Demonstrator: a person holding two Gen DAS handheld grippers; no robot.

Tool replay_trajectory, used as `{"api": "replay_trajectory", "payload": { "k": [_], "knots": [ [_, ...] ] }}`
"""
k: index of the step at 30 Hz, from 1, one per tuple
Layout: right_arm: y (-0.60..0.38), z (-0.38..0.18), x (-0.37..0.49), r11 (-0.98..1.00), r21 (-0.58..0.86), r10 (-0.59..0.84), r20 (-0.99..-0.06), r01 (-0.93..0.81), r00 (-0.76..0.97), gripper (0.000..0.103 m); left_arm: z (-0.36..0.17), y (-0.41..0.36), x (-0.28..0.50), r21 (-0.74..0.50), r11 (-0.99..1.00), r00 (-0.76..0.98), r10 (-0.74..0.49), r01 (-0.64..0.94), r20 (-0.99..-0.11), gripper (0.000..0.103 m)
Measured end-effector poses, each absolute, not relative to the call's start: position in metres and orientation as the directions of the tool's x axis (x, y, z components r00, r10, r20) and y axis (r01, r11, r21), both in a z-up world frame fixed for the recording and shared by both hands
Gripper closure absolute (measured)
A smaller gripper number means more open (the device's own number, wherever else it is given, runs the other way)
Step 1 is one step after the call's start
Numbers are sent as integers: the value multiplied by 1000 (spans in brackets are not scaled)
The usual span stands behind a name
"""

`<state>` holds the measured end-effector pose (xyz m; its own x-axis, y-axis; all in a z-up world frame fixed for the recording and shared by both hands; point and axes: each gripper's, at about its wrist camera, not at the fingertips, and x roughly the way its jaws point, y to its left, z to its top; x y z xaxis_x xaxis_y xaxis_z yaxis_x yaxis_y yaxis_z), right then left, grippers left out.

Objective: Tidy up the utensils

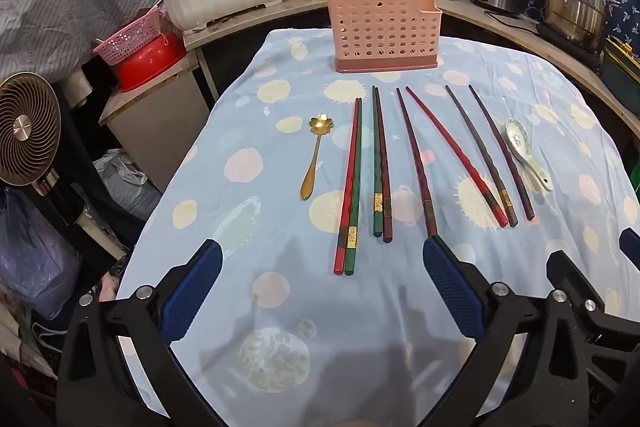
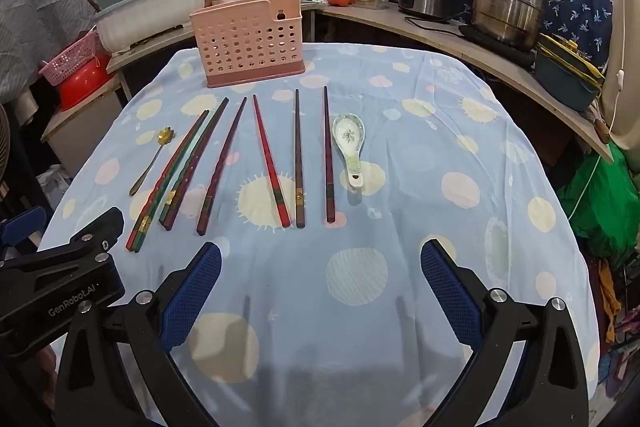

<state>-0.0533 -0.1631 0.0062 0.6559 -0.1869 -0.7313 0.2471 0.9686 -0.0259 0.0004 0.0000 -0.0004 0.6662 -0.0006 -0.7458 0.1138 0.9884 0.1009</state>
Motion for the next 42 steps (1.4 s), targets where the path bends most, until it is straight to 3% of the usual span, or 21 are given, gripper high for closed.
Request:
{"api": "replay_trajectory", "payload": {
  "k": [42],
  "knots": [
    [-160, 9, -56, 969, -16, -182, -723, 246, 666, 7, 8, 0, -1, 100, 989, 680, -2, 111, -734, 7]
  ]
}}
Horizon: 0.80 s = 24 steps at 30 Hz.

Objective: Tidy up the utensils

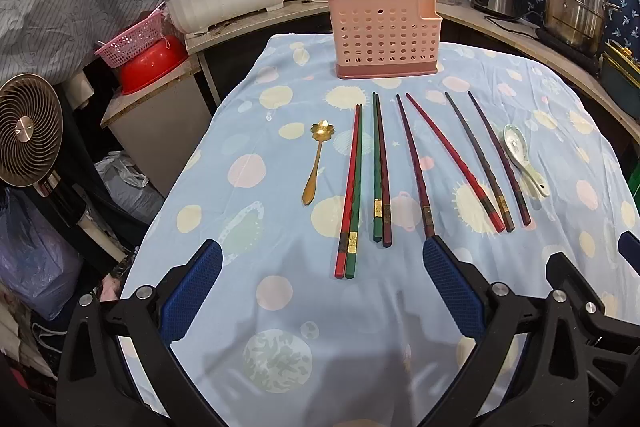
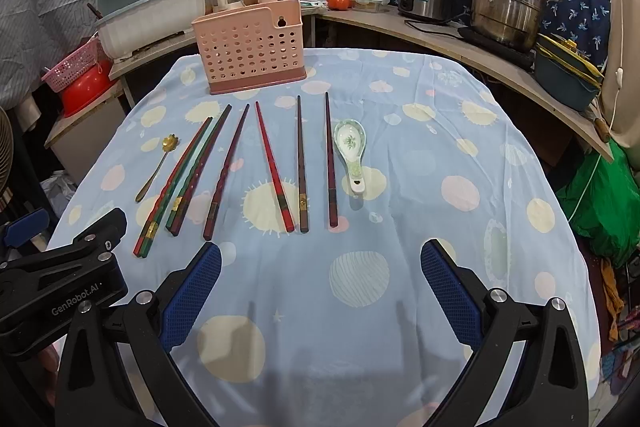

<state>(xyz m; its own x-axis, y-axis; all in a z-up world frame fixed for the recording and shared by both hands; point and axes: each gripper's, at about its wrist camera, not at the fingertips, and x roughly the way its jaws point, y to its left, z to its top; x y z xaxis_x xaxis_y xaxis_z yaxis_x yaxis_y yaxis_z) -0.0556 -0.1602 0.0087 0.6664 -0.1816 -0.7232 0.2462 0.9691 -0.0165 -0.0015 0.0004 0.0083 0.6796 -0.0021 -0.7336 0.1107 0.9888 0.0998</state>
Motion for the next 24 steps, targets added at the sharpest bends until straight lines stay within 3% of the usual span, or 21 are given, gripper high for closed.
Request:
{"api": "replay_trajectory", "payload": {
  "k": [24],
  "knots": [
    [-161, 9, -55, 969, -11, -178, -724, 247, 666, 7, 8, 0, 0, 99, 989, 678, -3, 111, -735, 7]
  ]
}}
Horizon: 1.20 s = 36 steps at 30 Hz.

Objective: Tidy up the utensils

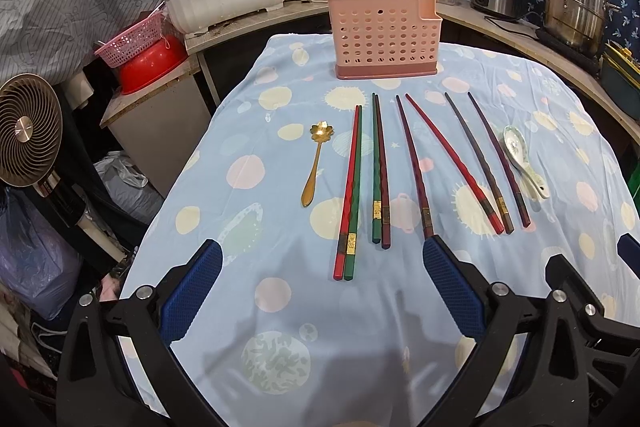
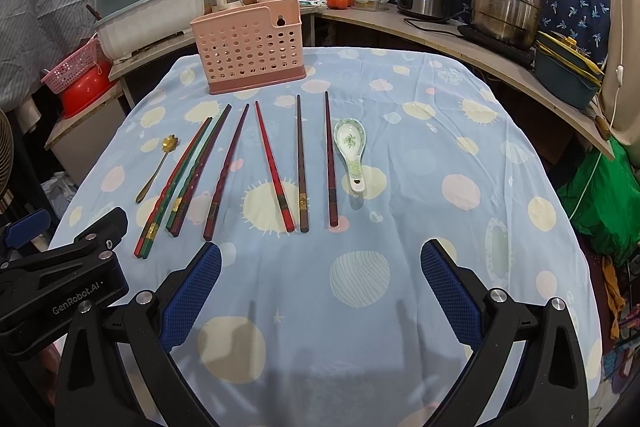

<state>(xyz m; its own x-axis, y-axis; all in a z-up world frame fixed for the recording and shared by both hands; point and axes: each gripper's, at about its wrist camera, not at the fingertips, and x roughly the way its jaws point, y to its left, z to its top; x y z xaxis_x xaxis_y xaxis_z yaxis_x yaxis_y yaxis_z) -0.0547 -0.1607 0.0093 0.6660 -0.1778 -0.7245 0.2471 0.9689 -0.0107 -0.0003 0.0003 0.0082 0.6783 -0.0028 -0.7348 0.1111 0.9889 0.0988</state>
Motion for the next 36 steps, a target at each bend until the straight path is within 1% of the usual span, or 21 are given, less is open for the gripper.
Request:
{"api": "replay_trajectory", "payload": {
  "k": [24, 36],
  "knots": [
    [-161, 7, -53, 969, -3, -172, -728, 248, 663, 7, 6, 0, 2, 97, 989, 675, -2, 110, -738, 7],
    [-163, 5, -53, 968, -2, -174, -723, 249, 669, 7, -3, -2, 8, 90, 989, 661, -10, 118, -750, 7]
  ]
}}
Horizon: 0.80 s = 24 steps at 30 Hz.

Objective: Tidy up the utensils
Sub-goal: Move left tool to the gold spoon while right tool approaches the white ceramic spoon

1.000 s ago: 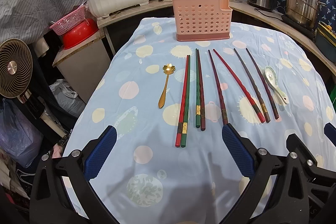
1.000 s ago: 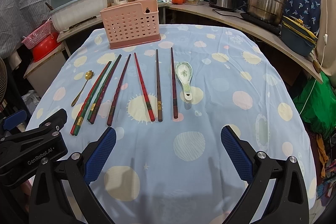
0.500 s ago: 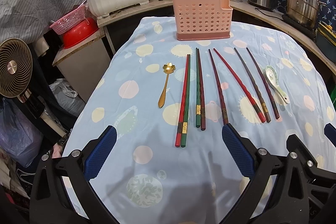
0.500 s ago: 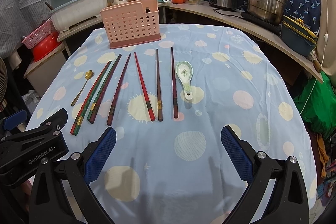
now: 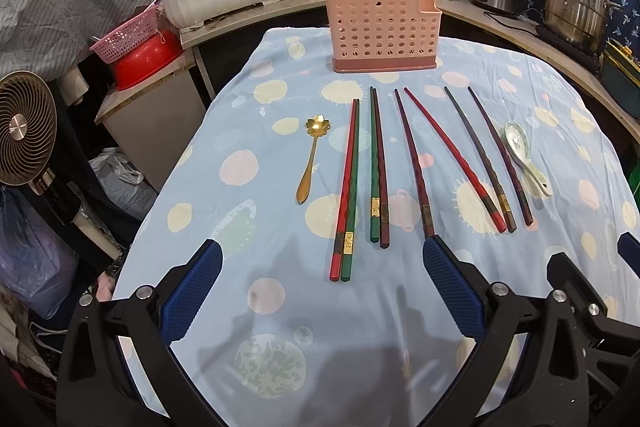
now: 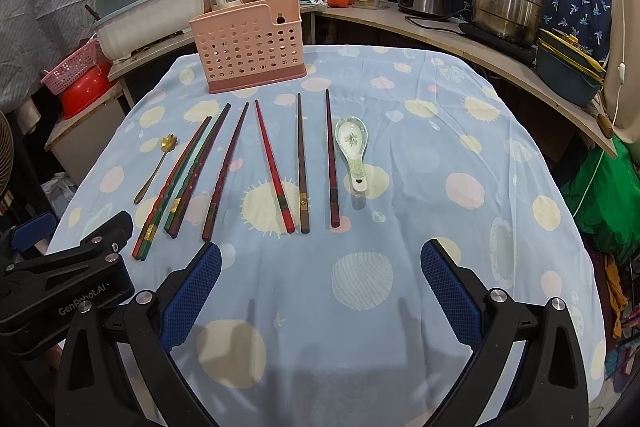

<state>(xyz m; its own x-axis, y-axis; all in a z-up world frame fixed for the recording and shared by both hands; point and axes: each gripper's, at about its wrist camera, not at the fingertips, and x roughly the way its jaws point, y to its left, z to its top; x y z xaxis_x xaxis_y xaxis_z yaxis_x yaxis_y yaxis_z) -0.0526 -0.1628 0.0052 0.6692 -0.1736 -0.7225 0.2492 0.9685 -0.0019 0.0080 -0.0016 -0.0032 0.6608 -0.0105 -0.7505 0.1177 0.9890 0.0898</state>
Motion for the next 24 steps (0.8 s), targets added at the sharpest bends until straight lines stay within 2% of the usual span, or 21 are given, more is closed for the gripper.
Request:
{"api": "replay_trajectory", "payload": {
  "k": [14, 21, 24],
  "knots": [
    [-201, -6, -27, 949, -14, -224, -735, 315, 640, 7, -14, 37, 49, 53, 998, 631, 16, 40, -775, 7],
    [-210, -14, -4, 948, -15, -223, -743, 317, 631, 17, -26, 54, 77, 47, 999, 614, 33, 7, -788, 8],
    [-211, -18, 6, 950, -10, -213, -749, 311, 627, 23, -33, 55, 89, 38, 999, 599, 20, 17, -800, 14]
  ]
}}
